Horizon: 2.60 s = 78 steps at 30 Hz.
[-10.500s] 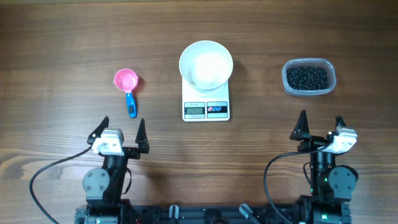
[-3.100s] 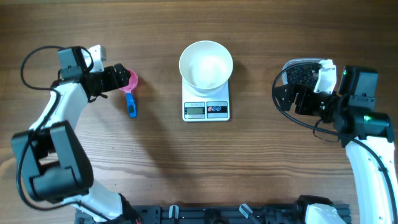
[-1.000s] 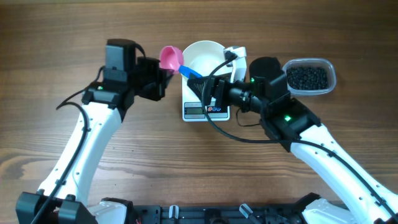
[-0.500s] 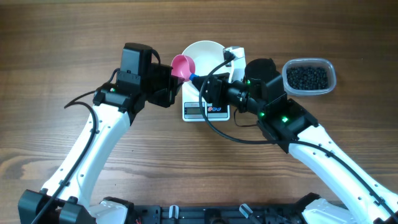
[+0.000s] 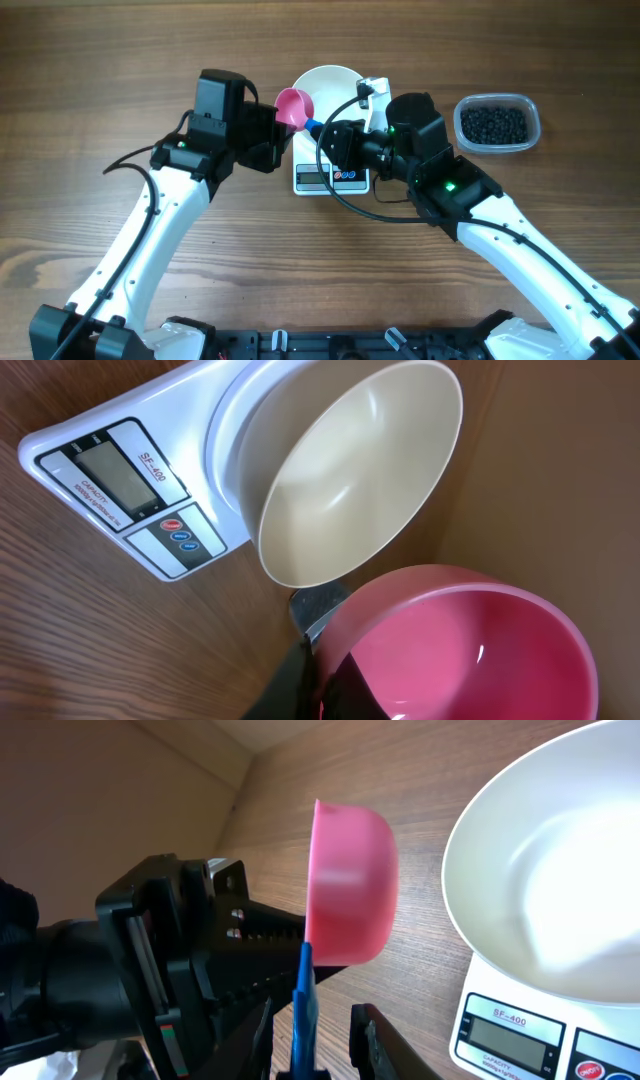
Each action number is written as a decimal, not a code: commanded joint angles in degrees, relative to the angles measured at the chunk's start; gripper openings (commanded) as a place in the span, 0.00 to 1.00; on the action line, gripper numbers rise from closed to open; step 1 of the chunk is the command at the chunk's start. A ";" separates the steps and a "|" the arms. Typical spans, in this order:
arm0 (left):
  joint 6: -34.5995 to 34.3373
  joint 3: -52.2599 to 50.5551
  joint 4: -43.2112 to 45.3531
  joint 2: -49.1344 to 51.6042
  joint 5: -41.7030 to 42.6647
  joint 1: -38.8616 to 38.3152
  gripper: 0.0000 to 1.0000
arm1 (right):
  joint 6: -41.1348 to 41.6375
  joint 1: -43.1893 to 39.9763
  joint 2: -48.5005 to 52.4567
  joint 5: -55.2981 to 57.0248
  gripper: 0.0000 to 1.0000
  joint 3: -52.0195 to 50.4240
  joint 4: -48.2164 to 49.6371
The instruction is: Scoop item into bowl and weigh 150g on scale
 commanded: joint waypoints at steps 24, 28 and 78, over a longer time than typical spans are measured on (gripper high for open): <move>13.84 0.42 6.62 -0.85 3.39 1.01 0.70 | -1.51 -6.23 -3.43 -0.26 0.04 1.46 -2.19; 33.33 0.42 13.16 -3.37 9.79 1.66 0.63 | -4.46 -13.64 -8.72 -0.26 0.04 1.49 -7.76; 67.45 -0.98 8.72 23.04 -27.78 -22.69 0.04 | -17.20 -31.30 -20.55 1.46 0.04 1.46 -36.54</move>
